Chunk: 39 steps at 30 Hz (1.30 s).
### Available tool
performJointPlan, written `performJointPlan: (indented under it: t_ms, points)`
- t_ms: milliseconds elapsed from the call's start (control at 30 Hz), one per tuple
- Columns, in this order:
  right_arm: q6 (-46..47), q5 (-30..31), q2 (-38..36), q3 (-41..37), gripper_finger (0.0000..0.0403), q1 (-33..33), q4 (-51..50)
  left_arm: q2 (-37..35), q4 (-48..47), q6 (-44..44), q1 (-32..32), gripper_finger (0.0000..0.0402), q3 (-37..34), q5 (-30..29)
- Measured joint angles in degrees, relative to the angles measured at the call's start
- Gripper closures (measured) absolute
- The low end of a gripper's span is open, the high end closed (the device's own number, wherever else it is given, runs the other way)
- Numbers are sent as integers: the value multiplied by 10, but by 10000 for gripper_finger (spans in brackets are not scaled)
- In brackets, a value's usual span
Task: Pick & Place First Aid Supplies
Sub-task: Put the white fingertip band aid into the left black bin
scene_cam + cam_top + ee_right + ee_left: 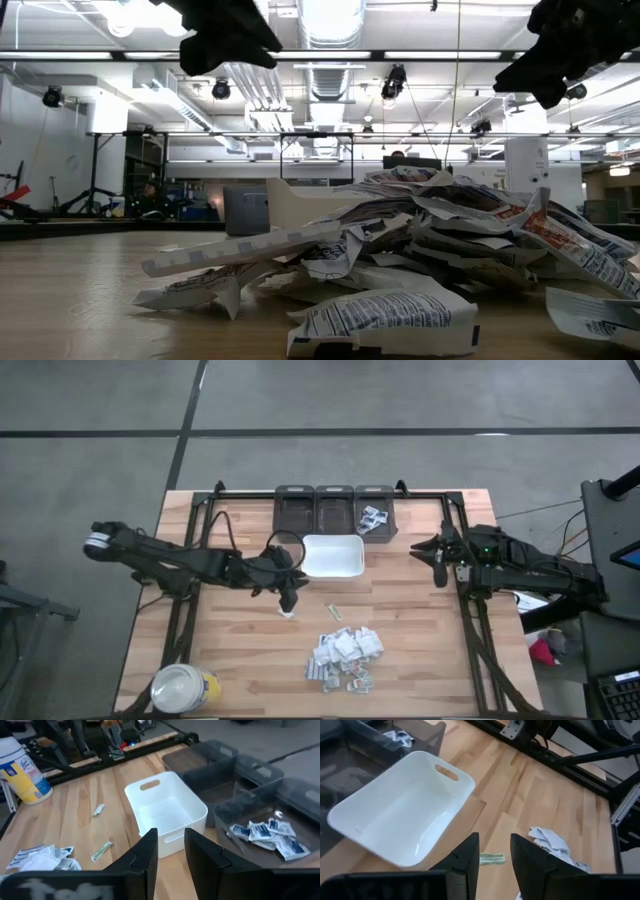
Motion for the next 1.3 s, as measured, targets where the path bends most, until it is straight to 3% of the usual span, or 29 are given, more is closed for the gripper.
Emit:
performJointPlan:
  t_ms: [767,1300]
  points:
    - [-4,1,-199,-19,330,0,-14,88,-89,-29,-19,294,110,17]
    - [27,0,-192,-41,312,0,-21,137,-129,-126,-73,294,150,22]
